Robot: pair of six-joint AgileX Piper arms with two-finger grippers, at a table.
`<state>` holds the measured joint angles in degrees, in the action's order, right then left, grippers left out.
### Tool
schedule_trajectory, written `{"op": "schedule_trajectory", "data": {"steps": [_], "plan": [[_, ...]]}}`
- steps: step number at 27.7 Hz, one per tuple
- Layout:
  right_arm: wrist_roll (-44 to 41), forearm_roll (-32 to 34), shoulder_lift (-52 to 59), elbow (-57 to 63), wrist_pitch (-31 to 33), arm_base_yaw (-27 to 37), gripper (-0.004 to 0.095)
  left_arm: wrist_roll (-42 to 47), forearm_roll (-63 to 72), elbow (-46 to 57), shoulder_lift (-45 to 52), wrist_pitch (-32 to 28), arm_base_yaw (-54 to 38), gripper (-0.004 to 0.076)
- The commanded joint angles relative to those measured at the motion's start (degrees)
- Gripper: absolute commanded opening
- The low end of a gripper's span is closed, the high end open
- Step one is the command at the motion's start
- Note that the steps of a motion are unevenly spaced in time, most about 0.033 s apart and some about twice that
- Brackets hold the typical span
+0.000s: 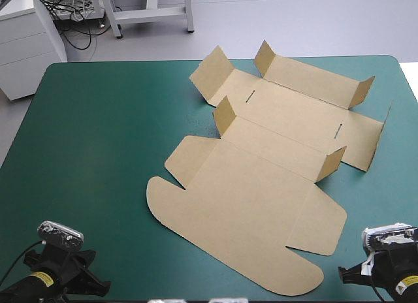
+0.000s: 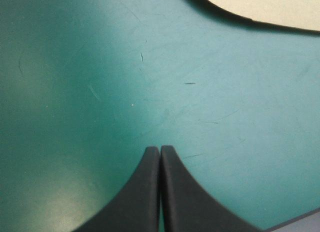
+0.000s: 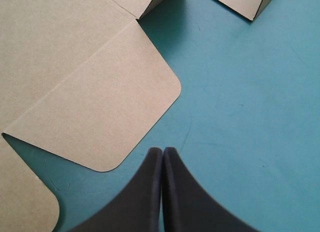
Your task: Fold the box
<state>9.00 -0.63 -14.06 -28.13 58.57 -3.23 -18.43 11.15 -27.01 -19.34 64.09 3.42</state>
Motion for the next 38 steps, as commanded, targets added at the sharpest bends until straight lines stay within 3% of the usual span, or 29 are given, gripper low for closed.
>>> {"op": "schedule_trajectory", "data": {"steps": [1, 8, 14, 17, 22, 24, 38], "plan": [[0.44, -0.10, -0.78, -1.31, -3.39, 0.41, -0.0023, 0.43, 1.04, -1.33, -0.48, -2.83, 0.19, -0.0032], [1.08, 0.63, -0.78, -1.31, -3.39, 0.41, -0.0023, 0.43, 1.04, -1.33, -0.48, -2.83, 0.19, -0.0032], [1.08, -0.45, -0.78, -1.92, -1.46, 0.41, 0.0067, 0.43, 1.04, -1.33, -0.48, -2.83, 0.19, -0.0032], [1.08, -1.40, -0.78, -3.65, -0.68, 0.41, 0.0221, 0.43, 1.04, -1.33, -0.48, -2.83, 0.19, -0.0032], [-0.67, -1.70, -1.73, -7.90, -0.48, 0.41, 0.0643, 0.43, 1.04, -1.33, -0.48, -2.83, 0.19, -0.0032], [-2.31, -1.14, -3.34, -9.97, 0.05, 0.41, 0.0722, 0.43, 1.04, -1.33, -0.48, -2.83, 0.19, -0.0032], [-9.00, -2.49, -28.04, -24.51, 0.16, 0.41, 0.0725, 0.43, 1.04, -1.33, -0.48, -2.83, 0.19, -0.0032]]}}
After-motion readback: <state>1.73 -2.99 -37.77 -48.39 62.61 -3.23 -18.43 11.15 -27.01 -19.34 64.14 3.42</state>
